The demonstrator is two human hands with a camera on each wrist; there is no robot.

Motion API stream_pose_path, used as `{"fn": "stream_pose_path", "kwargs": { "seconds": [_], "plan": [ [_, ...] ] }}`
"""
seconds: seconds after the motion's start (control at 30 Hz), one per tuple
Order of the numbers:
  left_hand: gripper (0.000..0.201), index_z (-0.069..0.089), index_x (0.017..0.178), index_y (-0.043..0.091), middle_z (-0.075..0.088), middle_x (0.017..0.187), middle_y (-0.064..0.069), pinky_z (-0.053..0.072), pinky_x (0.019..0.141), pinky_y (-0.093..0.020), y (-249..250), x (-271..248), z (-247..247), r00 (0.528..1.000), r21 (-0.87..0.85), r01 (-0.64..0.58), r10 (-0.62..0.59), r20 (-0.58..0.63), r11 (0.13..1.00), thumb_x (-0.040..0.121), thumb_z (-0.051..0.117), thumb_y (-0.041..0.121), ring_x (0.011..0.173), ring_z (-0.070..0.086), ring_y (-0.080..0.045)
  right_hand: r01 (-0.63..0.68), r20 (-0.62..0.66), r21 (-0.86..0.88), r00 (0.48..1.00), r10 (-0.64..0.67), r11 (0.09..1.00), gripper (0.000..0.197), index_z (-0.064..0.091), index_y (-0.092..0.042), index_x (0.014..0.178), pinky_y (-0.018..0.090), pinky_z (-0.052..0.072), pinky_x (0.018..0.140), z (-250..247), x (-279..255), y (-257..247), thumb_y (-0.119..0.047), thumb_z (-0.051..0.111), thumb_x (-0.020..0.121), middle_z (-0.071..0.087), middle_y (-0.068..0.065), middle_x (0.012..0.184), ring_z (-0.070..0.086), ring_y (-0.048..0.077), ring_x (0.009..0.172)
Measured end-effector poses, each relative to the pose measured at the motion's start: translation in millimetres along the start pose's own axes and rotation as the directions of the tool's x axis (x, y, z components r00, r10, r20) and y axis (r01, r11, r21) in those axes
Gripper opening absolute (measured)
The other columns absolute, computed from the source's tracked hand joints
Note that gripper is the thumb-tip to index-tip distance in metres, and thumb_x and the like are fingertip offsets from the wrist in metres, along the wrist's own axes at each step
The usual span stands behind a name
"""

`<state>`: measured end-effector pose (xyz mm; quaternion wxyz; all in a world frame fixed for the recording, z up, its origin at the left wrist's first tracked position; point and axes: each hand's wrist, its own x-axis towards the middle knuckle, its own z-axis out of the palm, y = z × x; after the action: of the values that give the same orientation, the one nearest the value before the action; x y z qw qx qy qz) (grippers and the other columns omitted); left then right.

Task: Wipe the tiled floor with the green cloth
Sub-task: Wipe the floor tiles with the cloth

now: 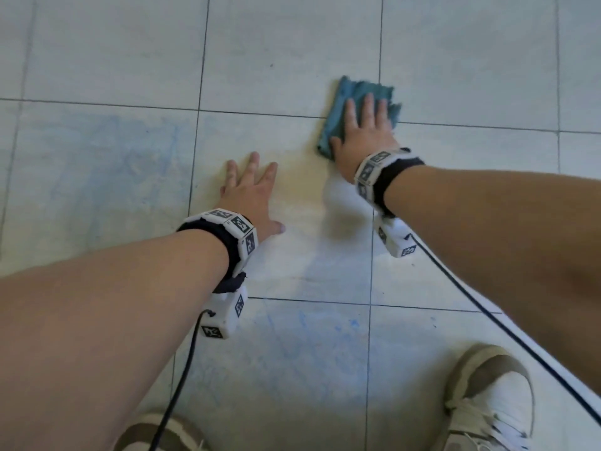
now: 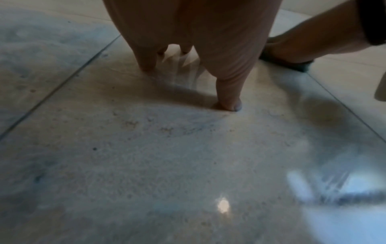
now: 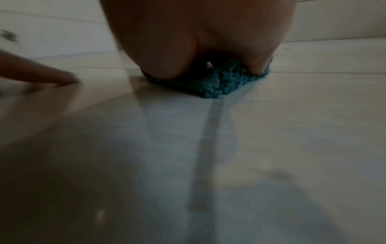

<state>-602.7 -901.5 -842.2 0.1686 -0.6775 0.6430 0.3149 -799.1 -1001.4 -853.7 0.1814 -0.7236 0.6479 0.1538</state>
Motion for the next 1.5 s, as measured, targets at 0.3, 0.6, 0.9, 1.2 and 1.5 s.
{"fn": "stream_pose_path", "kwargs": {
  "seconds": [0.3, 0.6, 0.9, 1.2, 1.5],
  "plan": [
    [0.112, -0.007, 0.157, 0.033, -0.024, 0.162, 0.003, 0.007, 0.122, -0.051, 0, 0, 1, 1.000, -0.010, 0.007, -0.007, 0.000, 1.000, 0.082, 0.074, 0.047, 0.148, -0.020, -0.038, 0.036, 0.008, -0.026, 0.999, -0.035, 0.999, 0.073, -0.005, -0.016, 0.160, 0.043, -0.004, 0.124, 18, -39, 35, -0.050, 0.027, 0.104, -0.013, 0.015, 0.165, -0.012, 0.034, 0.152],
    [0.111, -0.009, 0.156, 0.033, -0.024, 0.162, 0.002, 0.005, 0.122, -0.052, 0, 0, 1, 1.000, 0.007, -0.013, 0.013, -0.006, 1.000, 0.082, 0.073, 0.048, 0.147, -0.021, -0.039, -0.024, 0.028, 0.008, 0.999, 0.024, 1.000, 0.071, -0.008, -0.019, 0.159, 0.049, 0.003, 0.122, -13, 13, 8, -0.047, 0.028, 0.105, -0.015, 0.013, 0.165, -0.012, 0.036, 0.151],
    [0.113, -0.009, 0.156, 0.034, -0.026, 0.161, 0.004, 0.005, 0.122, -0.051, 1, 0, -1, 1.000, -0.020, 0.009, -0.008, 0.009, 1.000, 0.081, 0.074, 0.048, 0.147, -0.022, -0.038, 0.246, 0.061, -0.126, 0.969, -0.240, 0.961, 0.071, -0.006, -0.021, 0.159, 0.043, 0.002, 0.124, 28, -57, 20, -0.051, 0.027, 0.103, -0.013, 0.010, 0.166, -0.012, 0.029, 0.152],
    [0.111, -0.008, 0.156, 0.034, -0.026, 0.162, 0.005, 0.006, 0.122, -0.051, 3, -2, -3, 1.000, -0.012, 0.022, -0.022, 0.014, 1.000, 0.082, 0.073, 0.048, 0.147, -0.022, -0.037, 0.090, 0.000, -0.019, 0.996, -0.090, 0.996, 0.070, -0.010, -0.018, 0.158, 0.049, 0.002, 0.124, 19, -36, 22, -0.048, 0.023, 0.104, -0.016, 0.014, 0.164, -0.014, 0.036, 0.151],
    [0.104, -0.004, 0.157, 0.032, -0.018, 0.164, 0.002, 0.008, 0.122, -0.046, 7, -6, -3, 1.000, 0.003, 0.027, -0.027, -0.017, 1.000, 0.086, 0.071, 0.041, 0.150, -0.013, -0.035, 0.112, -0.106, 0.200, 0.990, -0.092, 0.973, 0.054, 0.037, -0.018, 0.150, 0.043, 0.036, 0.112, -4, -58, 11, -0.029, 0.052, 0.099, 0.036, 0.010, 0.154, 0.032, 0.030, 0.141]
  ]
}}
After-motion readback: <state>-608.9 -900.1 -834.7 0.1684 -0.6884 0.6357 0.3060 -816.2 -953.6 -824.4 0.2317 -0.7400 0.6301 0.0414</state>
